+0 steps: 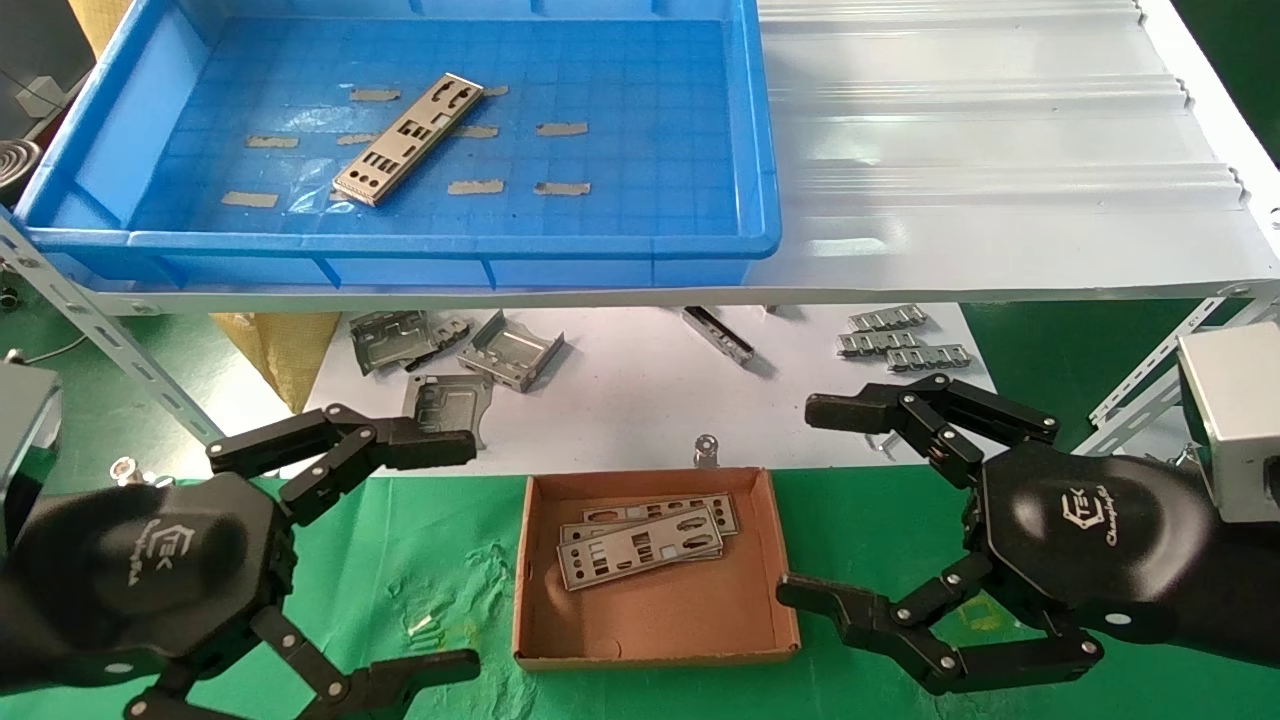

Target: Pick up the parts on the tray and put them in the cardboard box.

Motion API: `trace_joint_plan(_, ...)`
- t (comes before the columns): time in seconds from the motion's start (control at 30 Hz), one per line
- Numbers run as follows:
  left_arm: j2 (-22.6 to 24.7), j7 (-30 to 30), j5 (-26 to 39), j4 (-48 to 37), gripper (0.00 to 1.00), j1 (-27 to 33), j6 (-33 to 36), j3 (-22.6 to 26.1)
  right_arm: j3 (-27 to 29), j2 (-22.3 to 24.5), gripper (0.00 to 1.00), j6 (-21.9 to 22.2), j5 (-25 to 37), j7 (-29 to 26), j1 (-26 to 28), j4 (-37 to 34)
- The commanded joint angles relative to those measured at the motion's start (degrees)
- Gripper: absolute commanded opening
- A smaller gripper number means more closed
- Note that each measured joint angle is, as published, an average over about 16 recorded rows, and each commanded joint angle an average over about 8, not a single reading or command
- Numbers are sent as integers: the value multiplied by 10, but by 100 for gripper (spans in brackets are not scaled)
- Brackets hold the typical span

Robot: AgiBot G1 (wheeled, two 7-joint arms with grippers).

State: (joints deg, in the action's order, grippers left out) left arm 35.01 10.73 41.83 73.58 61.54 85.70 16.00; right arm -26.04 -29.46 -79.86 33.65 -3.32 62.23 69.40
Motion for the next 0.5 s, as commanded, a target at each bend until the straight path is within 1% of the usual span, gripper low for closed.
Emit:
trace_joint_plan(0.03, 0, 0, 0, 0, 100, 0, 0, 0, 0, 0, 100, 0, 0, 0, 0, 0)
trace_joint_plan(0.5, 1, -1, 1, -1, 100, 1, 0, 1, 0, 0, 100, 0, 0, 0, 0, 0)
